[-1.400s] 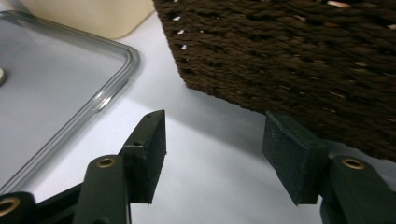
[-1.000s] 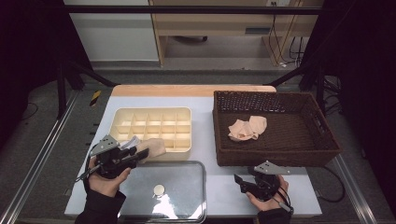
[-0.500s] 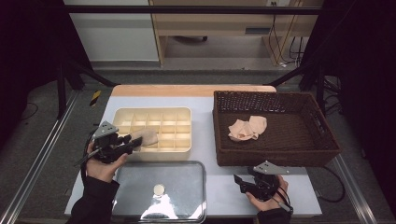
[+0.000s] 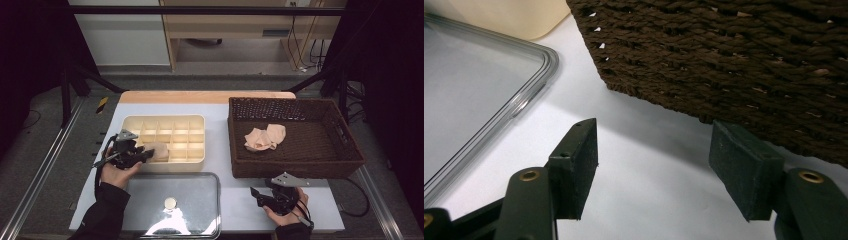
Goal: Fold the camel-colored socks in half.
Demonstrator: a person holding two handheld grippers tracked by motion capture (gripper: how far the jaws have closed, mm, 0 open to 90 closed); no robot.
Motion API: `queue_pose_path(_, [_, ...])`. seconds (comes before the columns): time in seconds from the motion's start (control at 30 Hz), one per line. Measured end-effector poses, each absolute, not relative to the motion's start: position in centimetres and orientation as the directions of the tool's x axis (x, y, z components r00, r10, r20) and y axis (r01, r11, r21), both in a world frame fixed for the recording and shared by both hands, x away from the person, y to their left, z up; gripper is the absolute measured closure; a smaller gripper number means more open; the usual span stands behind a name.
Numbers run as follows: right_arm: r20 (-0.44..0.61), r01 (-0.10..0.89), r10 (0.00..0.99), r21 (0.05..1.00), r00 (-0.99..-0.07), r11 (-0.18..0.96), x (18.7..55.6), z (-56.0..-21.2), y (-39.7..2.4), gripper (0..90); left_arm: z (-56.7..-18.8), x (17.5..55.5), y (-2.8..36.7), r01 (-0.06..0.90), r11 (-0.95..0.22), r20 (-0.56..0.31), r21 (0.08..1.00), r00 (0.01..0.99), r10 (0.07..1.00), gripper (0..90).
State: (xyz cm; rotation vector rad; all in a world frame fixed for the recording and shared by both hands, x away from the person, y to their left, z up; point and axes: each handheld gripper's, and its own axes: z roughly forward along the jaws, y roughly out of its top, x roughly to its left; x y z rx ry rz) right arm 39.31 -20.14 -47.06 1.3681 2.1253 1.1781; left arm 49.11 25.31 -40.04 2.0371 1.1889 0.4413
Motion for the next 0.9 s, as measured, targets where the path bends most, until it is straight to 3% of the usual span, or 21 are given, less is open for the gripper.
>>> queue_pose_path(0.33, [0.148, 0.592, 0.871, 0.784, -0.468, 0.185, 39.5, -47.2, -20.1, 36.8, -39.8, 49.5, 24.5, 0.630, -0.399, -0.031, 0.666, 0.558, 0.829, 66.7])
queue_pose_path(0.9, [0.153, 0.605, 0.870, 0.774, -0.469, 0.190, 39.7, -47.5, -19.9, 36.7, -40.5, 50.7, 23.3, 0.667, -0.441, -0.040, 0.600, 0.576, 0.817, 67.4])
